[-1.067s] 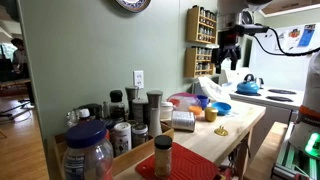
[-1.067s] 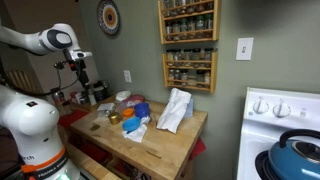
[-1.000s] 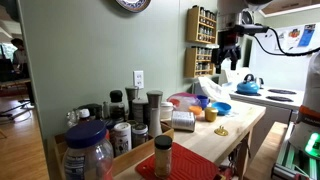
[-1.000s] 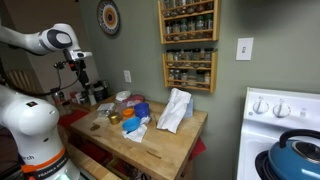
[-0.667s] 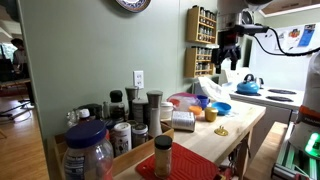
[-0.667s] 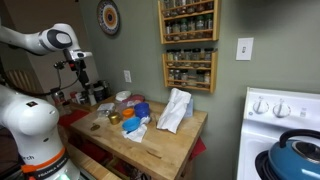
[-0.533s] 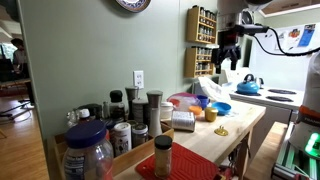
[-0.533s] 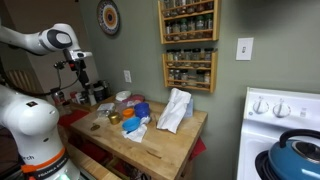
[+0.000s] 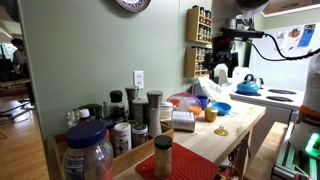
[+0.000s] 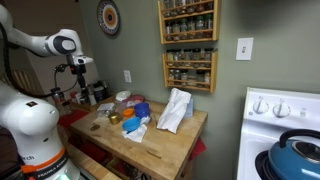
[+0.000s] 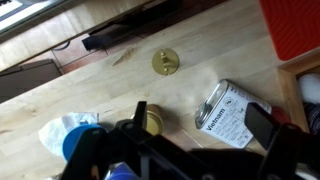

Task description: Put the silver container upright

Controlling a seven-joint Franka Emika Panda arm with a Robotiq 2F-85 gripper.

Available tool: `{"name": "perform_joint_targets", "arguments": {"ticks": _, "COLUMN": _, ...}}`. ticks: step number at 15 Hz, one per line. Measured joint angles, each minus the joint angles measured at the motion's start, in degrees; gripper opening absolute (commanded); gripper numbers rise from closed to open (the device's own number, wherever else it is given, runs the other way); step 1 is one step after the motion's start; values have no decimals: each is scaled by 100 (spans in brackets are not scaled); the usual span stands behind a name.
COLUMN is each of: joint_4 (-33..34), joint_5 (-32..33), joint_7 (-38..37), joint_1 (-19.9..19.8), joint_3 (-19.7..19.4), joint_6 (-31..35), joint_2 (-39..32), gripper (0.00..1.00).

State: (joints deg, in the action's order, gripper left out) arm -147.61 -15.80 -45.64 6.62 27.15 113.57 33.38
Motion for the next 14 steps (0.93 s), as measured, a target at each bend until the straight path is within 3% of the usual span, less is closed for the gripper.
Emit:
{"name": "perform_joint_targets", "arguments": {"ticks": 9, "joint_4": 132, "joint_5": -245, "joint_7": -2473, "joint_1": 36, "joint_3": -104, "joint_6": 1678, "joint_2": -1626, "gripper": 100}}
{"name": "perform_joint_targets", "arguments": {"ticks": 14, "joint_4": 152, "joint_5": -214, "joint_7": -2507, "joint_1": 181, "joint_3": -275, "joint_6": 1710, "joint_2": -1699, "gripper": 100}}
